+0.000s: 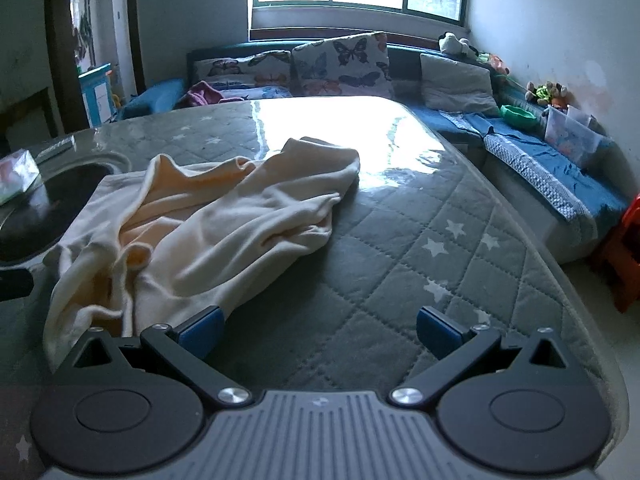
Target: Fold clothes
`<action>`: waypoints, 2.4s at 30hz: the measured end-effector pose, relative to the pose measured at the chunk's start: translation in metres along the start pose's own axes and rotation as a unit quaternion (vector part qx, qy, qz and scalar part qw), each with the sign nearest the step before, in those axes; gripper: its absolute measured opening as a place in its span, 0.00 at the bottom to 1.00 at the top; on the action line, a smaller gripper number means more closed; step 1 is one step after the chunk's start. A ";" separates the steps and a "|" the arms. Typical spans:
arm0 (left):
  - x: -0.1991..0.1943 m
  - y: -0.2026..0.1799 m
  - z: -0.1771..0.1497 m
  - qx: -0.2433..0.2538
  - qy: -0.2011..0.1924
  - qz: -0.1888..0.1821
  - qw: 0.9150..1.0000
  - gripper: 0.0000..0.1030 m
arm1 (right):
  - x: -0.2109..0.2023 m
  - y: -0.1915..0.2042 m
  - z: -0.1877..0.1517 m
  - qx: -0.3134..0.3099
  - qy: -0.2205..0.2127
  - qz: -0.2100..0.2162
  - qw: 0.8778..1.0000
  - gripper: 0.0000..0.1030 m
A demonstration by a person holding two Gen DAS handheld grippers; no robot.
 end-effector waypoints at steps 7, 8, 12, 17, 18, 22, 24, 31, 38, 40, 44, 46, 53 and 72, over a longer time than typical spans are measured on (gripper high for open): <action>-0.005 -0.009 0.000 0.004 0.002 -0.005 1.000 1.00 | -0.013 0.006 -0.003 -0.007 -0.006 0.002 1.000 1.00; -0.006 -0.010 0.000 0.005 0.002 -0.005 1.000 1.00 | -0.015 0.005 -0.003 -0.007 -0.008 0.001 1.000 1.00; -0.009 -0.015 -0.001 0.009 0.004 -0.005 1.000 1.00 | -0.022 0.004 -0.004 -0.007 -0.013 0.003 1.000 1.00; -0.012 -0.020 -0.002 0.014 0.006 -0.006 1.000 1.00 | -0.028 0.006 -0.006 -0.007 -0.018 0.006 1.000 1.00; -0.012 -0.021 -0.002 0.014 0.006 -0.007 1.000 1.00 | -0.029 0.006 -0.006 -0.008 -0.018 0.007 1.000 1.00; -0.012 -0.024 -0.002 0.016 0.008 -0.008 1.000 1.00 | -0.031 0.008 -0.006 -0.009 -0.019 0.008 1.000 1.00; -0.011 -0.024 -0.002 0.015 0.010 -0.010 1.000 1.00 | -0.030 0.009 -0.004 -0.011 -0.018 0.009 1.000 1.00; -0.006 -0.024 0.001 0.011 0.017 -0.013 1.000 1.00 | -0.029 0.016 0.000 -0.019 -0.018 0.011 1.000 1.00; -0.001 -0.023 0.003 0.007 0.023 -0.015 1.000 1.00 | -0.028 0.017 0.003 -0.019 -0.020 0.010 1.000 1.00; 0.000 -0.023 0.004 0.006 0.024 -0.016 1.000 1.00 | -0.027 0.017 0.004 -0.019 -0.020 0.010 1.000 1.00; 0.001 -0.024 0.006 0.006 0.026 -0.017 0.999 1.00 | -0.026 0.019 0.007 -0.021 -0.020 0.011 1.000 1.00; 0.002 -0.024 0.007 0.006 0.027 -0.018 0.999 1.00 | -0.025 0.020 0.007 -0.022 -0.020 0.011 1.000 1.00; 0.007 -0.025 0.009 0.006 0.033 -0.017 0.999 1.00 | -0.021 0.022 0.011 -0.023 -0.018 0.015 0.999 1.00; -0.006 -0.036 -0.008 0.023 0.041 -0.018 0.999 1.00 | -0.033 0.016 -0.004 -0.016 -0.018 0.008 1.000 1.00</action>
Point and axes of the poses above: each gripper's, at about its wrist camera, not at the fingertips, and x roughly the way its jaws point, y to its left, z to its top, the point moved 2 cm from there along x, roughly the way its jaws point, and after that the axes turned 12 degrees about -z, right-handed, at the moved point
